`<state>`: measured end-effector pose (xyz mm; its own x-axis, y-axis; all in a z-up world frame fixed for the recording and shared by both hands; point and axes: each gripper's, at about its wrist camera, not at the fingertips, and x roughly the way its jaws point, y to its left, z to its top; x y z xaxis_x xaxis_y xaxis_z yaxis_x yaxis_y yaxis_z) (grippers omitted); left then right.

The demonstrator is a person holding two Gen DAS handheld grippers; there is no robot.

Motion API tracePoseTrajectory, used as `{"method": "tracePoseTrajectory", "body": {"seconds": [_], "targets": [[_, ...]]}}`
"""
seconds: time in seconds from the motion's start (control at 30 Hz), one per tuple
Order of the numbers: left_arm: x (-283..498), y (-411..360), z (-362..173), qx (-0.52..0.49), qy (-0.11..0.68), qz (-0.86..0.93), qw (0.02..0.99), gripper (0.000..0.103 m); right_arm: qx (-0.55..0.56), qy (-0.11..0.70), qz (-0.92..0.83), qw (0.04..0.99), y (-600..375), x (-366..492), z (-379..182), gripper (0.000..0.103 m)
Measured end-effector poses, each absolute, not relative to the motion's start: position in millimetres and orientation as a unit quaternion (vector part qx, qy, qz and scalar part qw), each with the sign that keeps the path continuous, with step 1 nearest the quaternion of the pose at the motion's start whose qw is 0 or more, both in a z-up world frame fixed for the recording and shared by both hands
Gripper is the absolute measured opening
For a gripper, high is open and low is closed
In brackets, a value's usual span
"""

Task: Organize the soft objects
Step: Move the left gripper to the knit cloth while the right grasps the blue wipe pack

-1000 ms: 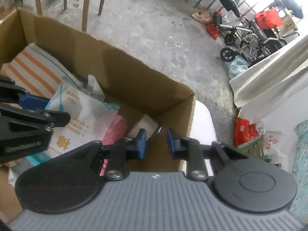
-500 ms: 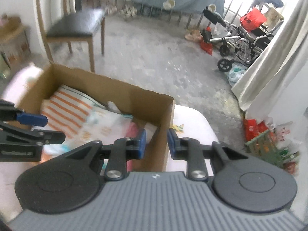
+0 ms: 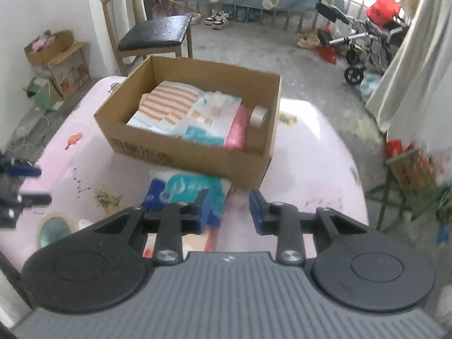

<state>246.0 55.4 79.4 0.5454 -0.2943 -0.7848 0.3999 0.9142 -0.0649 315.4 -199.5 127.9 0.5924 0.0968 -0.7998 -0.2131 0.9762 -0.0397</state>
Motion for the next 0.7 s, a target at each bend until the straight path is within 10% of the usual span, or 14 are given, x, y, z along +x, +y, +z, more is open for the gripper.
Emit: {"method": "tracePoseTrajectory", "body": {"seconds": [0.7], "targets": [[165,63,-17,0.115,0.444,-0.233,0.858,0.044,-0.072,0.475,0.103,0.871,-157,255,39,0.049]]}}
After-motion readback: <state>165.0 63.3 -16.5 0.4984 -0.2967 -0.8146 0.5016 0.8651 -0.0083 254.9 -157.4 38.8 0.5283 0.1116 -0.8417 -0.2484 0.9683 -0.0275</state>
